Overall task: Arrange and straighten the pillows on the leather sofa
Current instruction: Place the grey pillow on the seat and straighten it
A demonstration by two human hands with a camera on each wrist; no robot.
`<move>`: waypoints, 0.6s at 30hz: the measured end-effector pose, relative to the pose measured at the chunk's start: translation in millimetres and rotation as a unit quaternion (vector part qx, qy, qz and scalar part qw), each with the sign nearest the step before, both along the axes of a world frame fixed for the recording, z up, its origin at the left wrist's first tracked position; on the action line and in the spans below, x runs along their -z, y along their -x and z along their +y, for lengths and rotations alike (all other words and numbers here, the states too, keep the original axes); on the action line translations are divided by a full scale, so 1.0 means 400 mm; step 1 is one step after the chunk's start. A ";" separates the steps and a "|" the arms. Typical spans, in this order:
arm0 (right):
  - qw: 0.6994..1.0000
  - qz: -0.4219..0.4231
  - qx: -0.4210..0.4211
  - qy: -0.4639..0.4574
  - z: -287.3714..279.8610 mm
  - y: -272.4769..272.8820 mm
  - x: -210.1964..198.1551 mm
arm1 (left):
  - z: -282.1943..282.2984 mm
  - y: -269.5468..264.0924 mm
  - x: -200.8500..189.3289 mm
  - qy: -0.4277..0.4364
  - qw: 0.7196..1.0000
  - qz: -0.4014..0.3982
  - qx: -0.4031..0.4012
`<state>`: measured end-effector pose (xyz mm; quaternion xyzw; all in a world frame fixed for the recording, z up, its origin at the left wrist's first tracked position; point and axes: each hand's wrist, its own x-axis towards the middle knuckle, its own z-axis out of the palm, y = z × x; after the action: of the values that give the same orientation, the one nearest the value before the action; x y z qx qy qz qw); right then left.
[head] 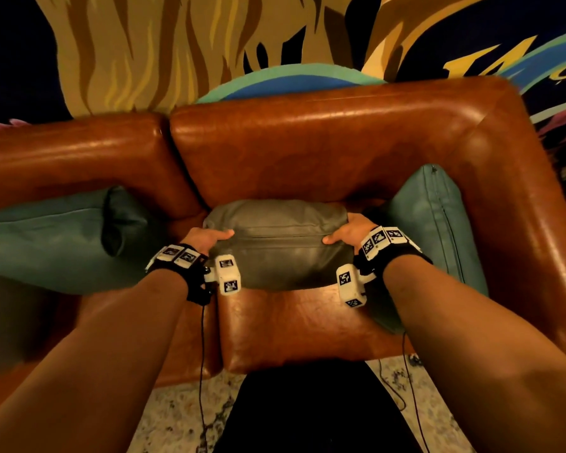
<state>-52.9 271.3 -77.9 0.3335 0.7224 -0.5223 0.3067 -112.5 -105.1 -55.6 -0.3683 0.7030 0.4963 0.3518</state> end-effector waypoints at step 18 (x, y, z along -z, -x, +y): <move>0.947 -0.071 0.310 0.052 0.091 -0.099 -0.190 | -0.093 -0.043 -0.066 -0.011 0.995 0.101 -0.020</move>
<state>-13.4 307.8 -1.8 0.5611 0.5316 -0.6032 0.1967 -95.4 -142.4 -29.2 -0.3264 0.7216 0.5459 0.2735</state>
